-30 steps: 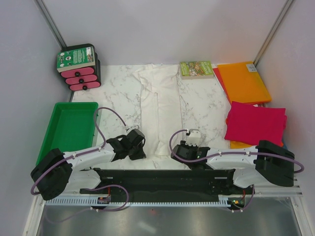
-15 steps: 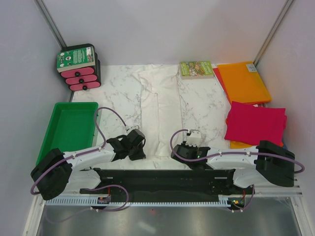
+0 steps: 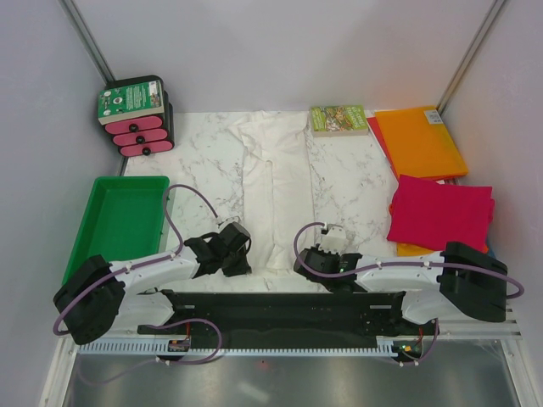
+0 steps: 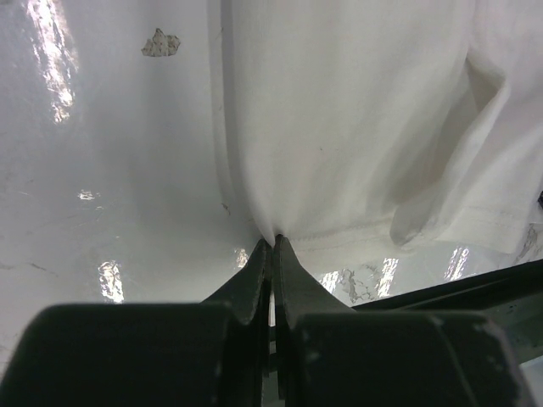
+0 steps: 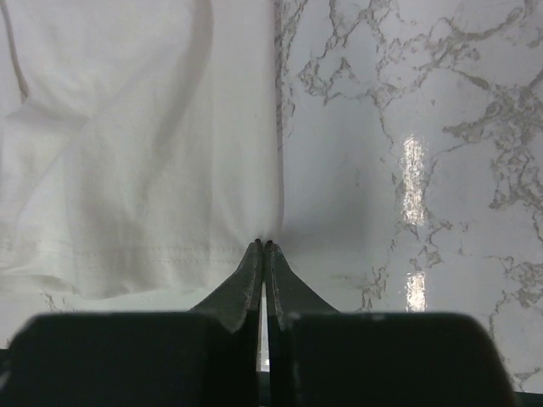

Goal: Fold and stack the t-shirts
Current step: Grab the bottom of the folded rectangular tshirt with both arms

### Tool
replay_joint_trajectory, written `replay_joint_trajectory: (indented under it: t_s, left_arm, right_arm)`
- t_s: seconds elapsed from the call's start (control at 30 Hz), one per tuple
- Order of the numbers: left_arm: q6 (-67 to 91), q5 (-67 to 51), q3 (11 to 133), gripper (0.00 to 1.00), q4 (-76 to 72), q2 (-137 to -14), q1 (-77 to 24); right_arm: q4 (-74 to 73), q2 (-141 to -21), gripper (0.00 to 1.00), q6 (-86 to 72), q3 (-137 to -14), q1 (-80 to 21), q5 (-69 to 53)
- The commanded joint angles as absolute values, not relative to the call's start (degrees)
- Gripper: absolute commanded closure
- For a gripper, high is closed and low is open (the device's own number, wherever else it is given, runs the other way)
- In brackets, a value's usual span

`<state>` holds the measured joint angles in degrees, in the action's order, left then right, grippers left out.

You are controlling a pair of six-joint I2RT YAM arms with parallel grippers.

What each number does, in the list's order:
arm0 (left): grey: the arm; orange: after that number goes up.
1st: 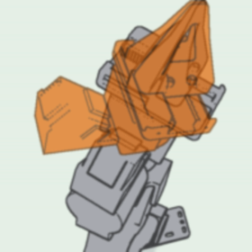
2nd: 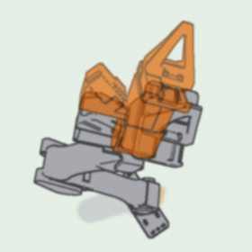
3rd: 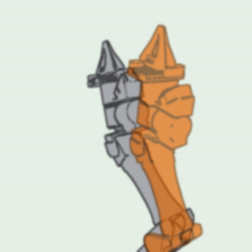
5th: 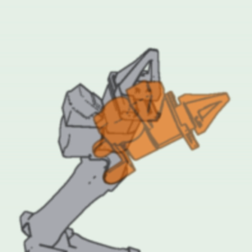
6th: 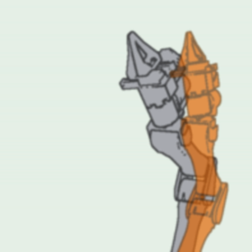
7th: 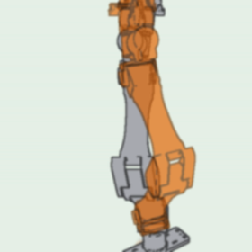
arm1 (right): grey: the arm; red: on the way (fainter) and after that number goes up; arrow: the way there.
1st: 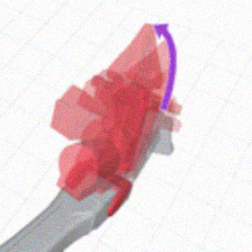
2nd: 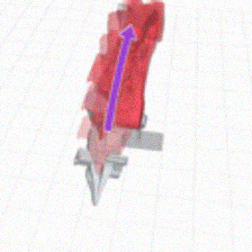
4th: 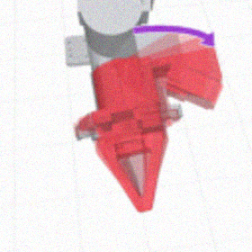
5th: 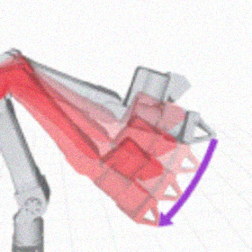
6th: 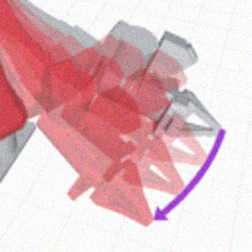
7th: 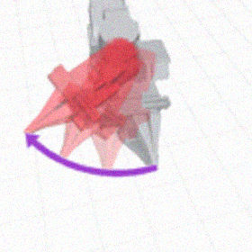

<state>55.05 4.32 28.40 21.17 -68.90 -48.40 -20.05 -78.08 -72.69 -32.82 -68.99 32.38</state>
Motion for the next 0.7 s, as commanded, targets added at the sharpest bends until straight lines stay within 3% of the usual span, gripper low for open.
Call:
replay_joint_trajectory:
  t_s: [0.0, 0.17, 0.4, 0.67]
  left_arm:
    - [55.99, 5.54, 27.51, 0.98, 26.37, -69.26, -48.87]
    - [55.81, 5.62, 27.94, 0.98, 27.94, -67.15, -48.87]
    - [58.01, 9.31, 27.07, 0.98, 36.56, -53.28, -49.31]
    - [58.54, 7.65, 25.49, 0.98, 37.71, -52.91, -49.39]
  right_arm:
    - [-24.79, -80.25, 1.00, -74.26, -29.27, -69.26, 22.94]
    - [-27.24, -74.82, 1.00, -76.19, -28.56, -70.31, 26.09]
    - [-34.45, -69.70, 1.00, -81.65, -27.96, -73.04, 29.01]
    - [-34.45, -70.22, 1.00, -81.74, -28.91, -74.44, 29.09]
